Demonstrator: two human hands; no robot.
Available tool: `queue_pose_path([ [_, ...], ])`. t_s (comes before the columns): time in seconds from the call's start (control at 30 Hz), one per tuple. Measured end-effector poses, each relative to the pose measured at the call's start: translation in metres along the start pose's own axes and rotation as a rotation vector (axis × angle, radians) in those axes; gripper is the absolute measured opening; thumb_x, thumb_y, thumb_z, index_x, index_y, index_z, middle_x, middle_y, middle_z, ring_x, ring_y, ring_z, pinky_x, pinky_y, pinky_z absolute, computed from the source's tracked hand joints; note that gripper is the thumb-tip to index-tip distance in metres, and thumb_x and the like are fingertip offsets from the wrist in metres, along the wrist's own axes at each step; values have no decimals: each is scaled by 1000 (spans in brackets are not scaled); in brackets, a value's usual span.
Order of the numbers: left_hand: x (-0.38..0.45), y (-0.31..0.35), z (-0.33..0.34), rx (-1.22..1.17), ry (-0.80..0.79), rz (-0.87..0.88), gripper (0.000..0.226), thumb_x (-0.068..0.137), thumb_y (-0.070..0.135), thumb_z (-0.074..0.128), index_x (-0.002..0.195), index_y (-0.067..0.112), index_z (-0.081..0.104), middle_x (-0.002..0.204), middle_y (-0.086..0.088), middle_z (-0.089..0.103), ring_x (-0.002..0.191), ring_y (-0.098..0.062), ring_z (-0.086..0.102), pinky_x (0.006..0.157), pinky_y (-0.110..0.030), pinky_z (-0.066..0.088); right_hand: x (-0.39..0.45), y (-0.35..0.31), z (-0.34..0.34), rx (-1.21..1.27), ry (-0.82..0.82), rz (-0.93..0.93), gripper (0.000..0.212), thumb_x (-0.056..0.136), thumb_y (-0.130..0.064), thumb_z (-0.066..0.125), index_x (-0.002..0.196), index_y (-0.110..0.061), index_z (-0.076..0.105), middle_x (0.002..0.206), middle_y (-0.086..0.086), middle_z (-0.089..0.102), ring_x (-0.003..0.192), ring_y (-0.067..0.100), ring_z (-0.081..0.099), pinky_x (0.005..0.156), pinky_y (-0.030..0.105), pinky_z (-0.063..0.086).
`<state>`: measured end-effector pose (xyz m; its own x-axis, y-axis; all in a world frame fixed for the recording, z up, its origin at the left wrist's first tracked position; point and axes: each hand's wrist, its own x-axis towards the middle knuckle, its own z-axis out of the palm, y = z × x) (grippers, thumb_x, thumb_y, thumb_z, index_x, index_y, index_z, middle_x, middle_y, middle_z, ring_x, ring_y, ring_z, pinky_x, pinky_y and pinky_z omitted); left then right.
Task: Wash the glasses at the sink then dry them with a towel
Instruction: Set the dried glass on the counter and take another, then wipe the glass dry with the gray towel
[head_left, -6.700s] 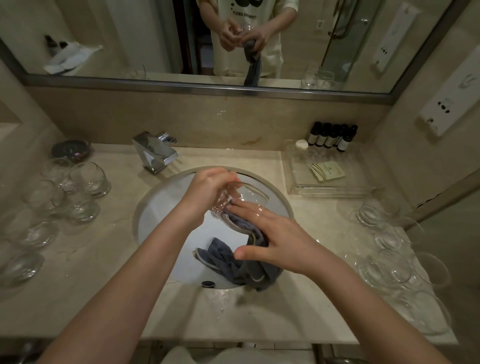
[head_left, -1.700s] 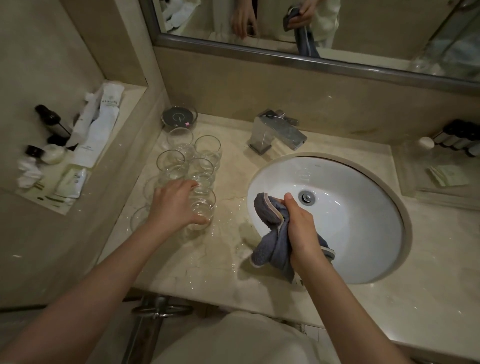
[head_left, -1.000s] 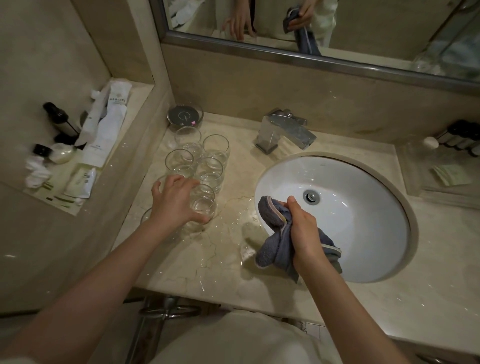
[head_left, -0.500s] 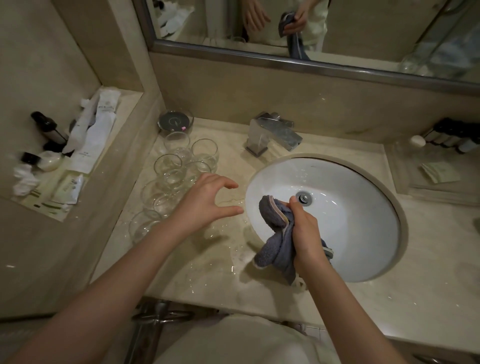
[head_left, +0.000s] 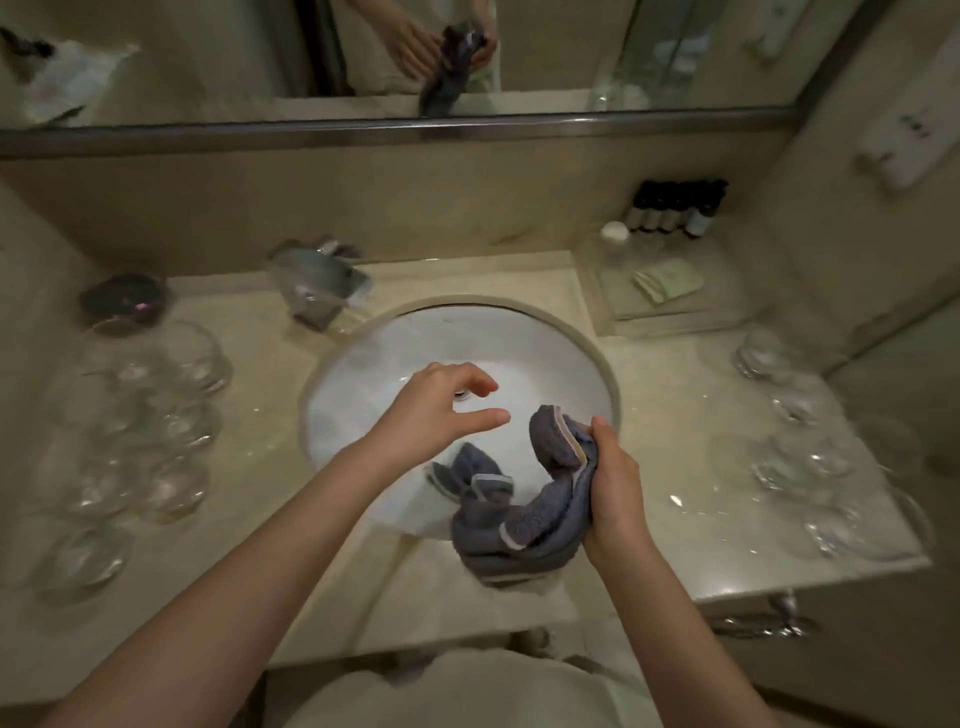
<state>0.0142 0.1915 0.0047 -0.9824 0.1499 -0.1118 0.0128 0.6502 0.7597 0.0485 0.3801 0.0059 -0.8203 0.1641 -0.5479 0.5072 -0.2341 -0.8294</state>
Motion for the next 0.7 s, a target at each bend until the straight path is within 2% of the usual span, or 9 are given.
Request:
queue_pose_path([
  [0.13, 46, 51, 60, 35, -119, 73, 34, 82, 44, 72, 110, 25, 65, 107, 13, 65, 106, -6, 53, 85, -22, 40, 27, -6, -56, 62, 121, 47, 40, 102, -36, 42, 90, -12, 72, 86, 9, 73, 81, 22, 68, 73, 31, 50],
  [0.2, 69, 76, 91, 64, -176, 113, 38, 82, 44, 73, 112, 22, 66, 109, 9, 66, 105, -7, 54, 81, -18, 38, 42, -8, -79, 87, 157, 54, 41, 102, -34, 41, 86, -12, 72, 81, 8, 73, 79, 22, 68, 73, 30, 49],
  [0.27, 89, 98, 120, 71, -229, 134, 38, 82, 40, 74, 112, 19, 66, 109, 6, 67, 102, -7, 54, 75, -8, 35, 53, -8, -96, 104, 170, 73, 41, 102, -32, 41, 82, -13, 71, 74, 6, 72, 74, 19, 67, 71, 29, 49],
  [0.33, 106, 118, 148, 67, -283, 144, 38, 82, 36, 76, 112, 17, 65, 108, 5, 67, 101, -7, 55, 75, -5, 35, 62, -6, -109, 97, 172, 100, 40, 101, -30, 42, 80, -13, 72, 74, 6, 72, 76, 21, 68, 74, 30, 49],
  [0.47, 134, 150, 196, 109, -388, 172, 41, 80, 37, 77, 115, 17, 64, 111, 3, 67, 110, -13, 57, 88, -23, 42, 73, -4, -124, 79, 151, 167, 40, 100, -27, 43, 76, -14, 71, 77, 8, 72, 78, 24, 67, 77, 32, 50],
  [0.6, 150, 174, 232, 147, -480, 178, 60, 78, 40, 78, 129, 17, 55, 122, 0, 63, 117, -14, 51, 86, -20, 35, 80, -3, -137, 113, 125, 202, 39, 101, -27, 42, 79, -10, 69, 75, 7, 70, 70, 19, 66, 67, 27, 50],
  [0.7, 157, 185, 251, 181, -575, 200, 82, 72, 41, 83, 141, 20, 44, 134, 0, 55, 126, -13, 43, 92, -19, 32, 87, -3, -143, 155, 124, 211, 41, 101, -29, 44, 75, -12, 69, 70, 5, 70, 68, 20, 66, 70, 31, 51],
])
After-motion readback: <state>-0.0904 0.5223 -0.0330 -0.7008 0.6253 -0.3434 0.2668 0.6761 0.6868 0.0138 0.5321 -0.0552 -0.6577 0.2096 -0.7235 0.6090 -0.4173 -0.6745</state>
